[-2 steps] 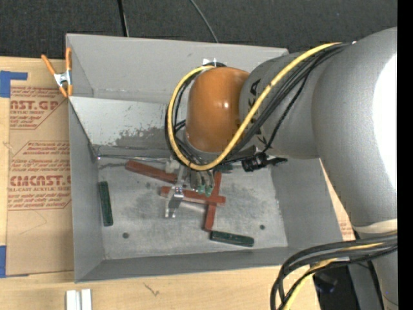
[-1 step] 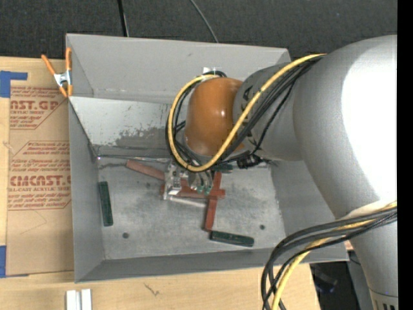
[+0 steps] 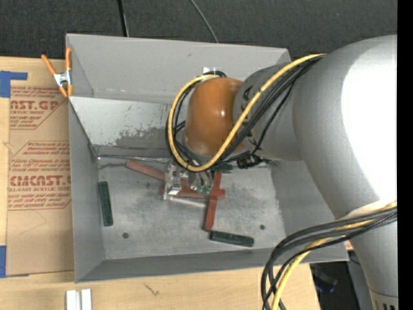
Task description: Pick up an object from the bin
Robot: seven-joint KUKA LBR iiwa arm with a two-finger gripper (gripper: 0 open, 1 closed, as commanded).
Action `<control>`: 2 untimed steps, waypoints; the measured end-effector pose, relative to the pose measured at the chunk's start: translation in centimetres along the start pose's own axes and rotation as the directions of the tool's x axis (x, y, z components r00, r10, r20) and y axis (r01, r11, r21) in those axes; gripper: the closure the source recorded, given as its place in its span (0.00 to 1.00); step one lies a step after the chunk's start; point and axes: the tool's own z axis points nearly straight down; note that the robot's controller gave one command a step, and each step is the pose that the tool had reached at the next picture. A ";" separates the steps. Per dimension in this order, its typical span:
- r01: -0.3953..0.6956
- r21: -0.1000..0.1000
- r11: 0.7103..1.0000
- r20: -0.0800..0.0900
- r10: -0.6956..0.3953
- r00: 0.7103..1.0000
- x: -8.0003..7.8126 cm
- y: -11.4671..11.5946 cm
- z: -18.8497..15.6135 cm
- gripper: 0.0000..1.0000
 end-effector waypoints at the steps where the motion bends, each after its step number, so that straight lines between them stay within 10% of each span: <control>1: -0.023 0.014 1.000 -0.043 0.024 0.999 0.3 -1.2 -3.6 1.00; 2: 0.095 0.010 0.995 -0.044 -0.095 0.995 -1.1 -1.9 -9.4 1.00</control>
Offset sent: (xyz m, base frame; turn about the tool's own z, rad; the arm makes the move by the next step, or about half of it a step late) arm 0.0110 -0.0267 0.1191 -0.1390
